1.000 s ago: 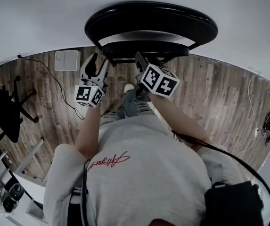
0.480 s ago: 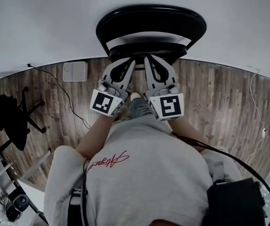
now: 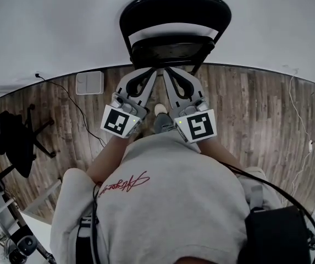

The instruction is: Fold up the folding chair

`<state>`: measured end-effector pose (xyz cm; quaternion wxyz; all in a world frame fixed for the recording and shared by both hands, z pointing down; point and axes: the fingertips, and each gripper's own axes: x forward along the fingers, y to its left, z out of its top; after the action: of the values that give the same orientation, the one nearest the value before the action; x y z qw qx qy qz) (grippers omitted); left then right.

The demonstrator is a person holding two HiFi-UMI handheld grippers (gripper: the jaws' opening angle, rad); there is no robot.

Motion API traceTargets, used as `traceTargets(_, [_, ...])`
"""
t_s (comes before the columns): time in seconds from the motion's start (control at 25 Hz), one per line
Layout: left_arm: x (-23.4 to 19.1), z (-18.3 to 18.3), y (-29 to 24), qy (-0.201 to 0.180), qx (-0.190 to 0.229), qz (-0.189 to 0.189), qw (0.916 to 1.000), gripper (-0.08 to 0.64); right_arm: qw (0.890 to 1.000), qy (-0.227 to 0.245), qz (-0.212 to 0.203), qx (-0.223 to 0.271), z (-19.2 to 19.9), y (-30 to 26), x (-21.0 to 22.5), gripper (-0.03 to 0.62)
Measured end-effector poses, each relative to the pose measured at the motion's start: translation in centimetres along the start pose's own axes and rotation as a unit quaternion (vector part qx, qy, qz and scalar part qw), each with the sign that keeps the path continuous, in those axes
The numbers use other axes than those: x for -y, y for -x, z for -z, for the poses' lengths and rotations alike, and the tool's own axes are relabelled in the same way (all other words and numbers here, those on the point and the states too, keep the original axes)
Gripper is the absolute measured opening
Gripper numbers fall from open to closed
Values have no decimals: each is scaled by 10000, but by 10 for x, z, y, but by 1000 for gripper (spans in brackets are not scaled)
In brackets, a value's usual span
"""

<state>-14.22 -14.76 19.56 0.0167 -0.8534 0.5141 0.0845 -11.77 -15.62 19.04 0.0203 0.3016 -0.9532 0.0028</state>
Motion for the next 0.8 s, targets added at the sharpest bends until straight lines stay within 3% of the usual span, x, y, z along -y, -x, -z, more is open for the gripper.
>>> traceTargets(0.16, [21, -9, 32, -24, 62, 99, 9999, 16, 9999, -47, 116, 54, -5, 29, -23, 17])
traceTargets(0.28, [35, -29, 51, -75, 388, 127, 9991, 17, 9996, 12, 280, 79, -8, 51, -38, 17])
traceTargets(0.8, [93, -38, 100, -109, 300, 295, 9991, 15, 9986, 74, 511, 132, -9, 117, -77, 17])
